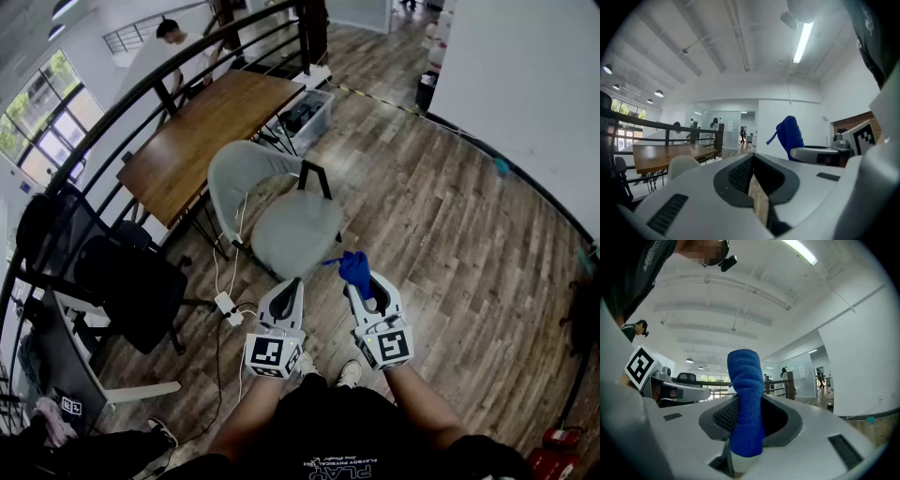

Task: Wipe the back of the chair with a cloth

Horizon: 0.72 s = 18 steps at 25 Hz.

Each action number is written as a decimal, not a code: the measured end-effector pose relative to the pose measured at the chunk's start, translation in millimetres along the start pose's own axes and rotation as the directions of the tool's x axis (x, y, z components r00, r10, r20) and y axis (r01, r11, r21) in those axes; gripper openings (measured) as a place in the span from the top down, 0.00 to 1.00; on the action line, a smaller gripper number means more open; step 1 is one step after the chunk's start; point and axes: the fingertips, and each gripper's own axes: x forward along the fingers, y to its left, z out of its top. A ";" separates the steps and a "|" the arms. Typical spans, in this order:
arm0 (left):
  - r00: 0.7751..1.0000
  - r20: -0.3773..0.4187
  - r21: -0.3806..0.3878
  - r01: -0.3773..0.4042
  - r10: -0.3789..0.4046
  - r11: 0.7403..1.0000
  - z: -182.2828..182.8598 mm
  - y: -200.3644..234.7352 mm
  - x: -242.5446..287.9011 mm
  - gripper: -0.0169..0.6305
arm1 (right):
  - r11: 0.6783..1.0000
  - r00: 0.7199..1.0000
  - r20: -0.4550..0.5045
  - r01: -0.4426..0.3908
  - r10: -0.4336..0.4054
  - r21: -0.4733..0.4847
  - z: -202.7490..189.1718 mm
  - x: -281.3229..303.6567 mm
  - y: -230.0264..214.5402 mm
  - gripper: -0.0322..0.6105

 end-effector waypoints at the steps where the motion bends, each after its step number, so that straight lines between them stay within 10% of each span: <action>1: 1.000 0.000 0.002 -0.005 0.005 1.000 0.2 1.6 -0.9 0.97 | 1.000 1.000 0.005 -0.001 0.001 0.004 0.7 0.9 1.9 0.76; 18: 1.000 0.014 -0.013 -0.008 0.008 1.000 4.1 47.7 -3.6 0.97 | 0.999 1.000 0.005 -0.027 0.026 0.026 0.7 45.2 32.8 0.76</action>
